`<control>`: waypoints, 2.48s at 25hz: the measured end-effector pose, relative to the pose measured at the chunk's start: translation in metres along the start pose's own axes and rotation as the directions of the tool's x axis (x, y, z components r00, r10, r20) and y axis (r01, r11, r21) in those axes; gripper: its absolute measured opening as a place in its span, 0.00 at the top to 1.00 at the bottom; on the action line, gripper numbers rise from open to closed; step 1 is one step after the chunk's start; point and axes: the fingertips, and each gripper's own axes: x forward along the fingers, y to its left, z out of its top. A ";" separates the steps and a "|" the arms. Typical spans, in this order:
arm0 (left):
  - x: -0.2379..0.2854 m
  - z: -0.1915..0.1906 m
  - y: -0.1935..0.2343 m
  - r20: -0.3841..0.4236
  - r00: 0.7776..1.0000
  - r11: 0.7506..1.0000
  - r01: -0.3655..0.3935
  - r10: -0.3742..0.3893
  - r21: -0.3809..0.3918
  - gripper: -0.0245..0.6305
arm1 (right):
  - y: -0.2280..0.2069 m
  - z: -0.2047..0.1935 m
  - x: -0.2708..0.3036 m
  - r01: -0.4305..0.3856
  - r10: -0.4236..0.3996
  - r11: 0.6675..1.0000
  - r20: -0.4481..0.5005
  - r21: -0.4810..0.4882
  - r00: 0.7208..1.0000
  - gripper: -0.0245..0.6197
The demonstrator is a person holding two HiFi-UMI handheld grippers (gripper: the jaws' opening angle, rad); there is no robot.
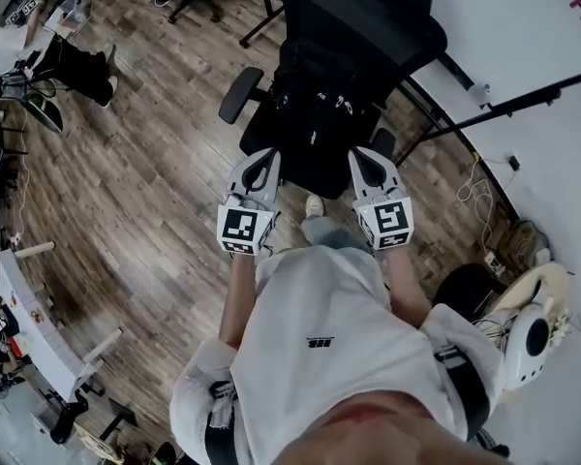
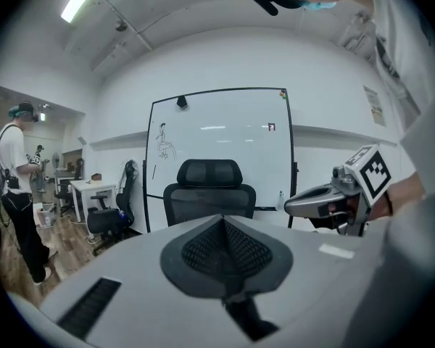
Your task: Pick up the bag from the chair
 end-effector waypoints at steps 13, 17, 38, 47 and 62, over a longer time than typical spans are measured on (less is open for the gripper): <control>0.097 -0.024 0.059 -0.119 0.992 0.997 0.046 -0.038 0.063 0.95 | -0.058 -0.039 0.060 0.112 -0.103 0.988 -0.092 0.102 0.990 0.81; 0.115 -0.032 0.080 -0.132 0.989 0.996 0.077 -0.070 0.046 0.95 | -0.062 -0.046 0.072 0.150 -0.137 0.983 -0.118 0.102 0.983 0.82; 0.202 -0.118 0.145 -0.299 0.894 0.934 0.356 -0.333 0.027 0.94 | -0.086 -0.128 0.127 0.450 -0.386 0.880 -0.320 0.154 0.865 0.71; 0.237 -0.152 0.147 -0.360 0.861 0.922 0.388 -0.359 0.010 0.80 | -0.094 -0.168 0.144 0.472 -0.384 0.865 -0.381 0.171 0.841 0.67; 0.278 -0.190 0.156 -0.408 0.843 0.919 0.393 -0.351 0.023 0.72 | -0.114 -0.201 0.174 0.484 -0.385 0.856 -0.400 0.182 0.832 0.62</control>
